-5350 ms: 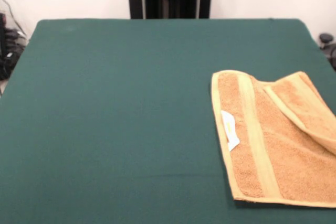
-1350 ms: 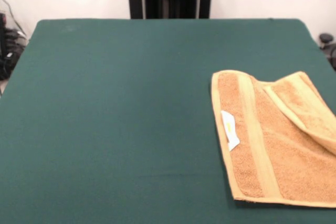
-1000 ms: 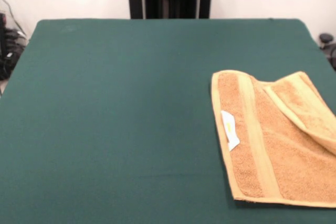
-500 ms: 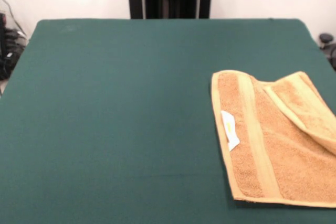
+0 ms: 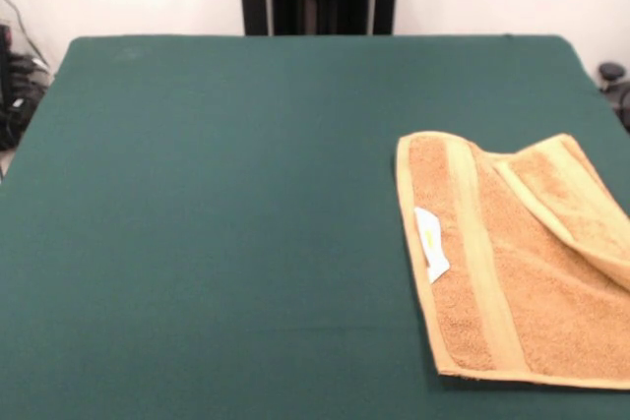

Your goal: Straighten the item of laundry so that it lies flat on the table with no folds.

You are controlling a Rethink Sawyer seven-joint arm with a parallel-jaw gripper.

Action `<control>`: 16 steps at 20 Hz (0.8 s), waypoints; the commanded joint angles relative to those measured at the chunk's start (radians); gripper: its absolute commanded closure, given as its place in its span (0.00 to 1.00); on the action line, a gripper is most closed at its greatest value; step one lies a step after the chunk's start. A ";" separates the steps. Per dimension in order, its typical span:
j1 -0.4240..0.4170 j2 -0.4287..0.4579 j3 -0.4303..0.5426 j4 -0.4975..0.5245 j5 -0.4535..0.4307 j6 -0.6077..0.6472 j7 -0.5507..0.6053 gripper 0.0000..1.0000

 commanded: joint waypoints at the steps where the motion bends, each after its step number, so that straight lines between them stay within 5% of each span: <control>1: -0.053 0.149 0.112 0.020 -0.053 -0.123 -0.315 0.00; 7: -0.006 0.092 0.071 0.230 0.019 -0.297 -0.148 0.00; 16: 0.109 0.074 0.004 0.350 0.066 -0.413 0.114 0.00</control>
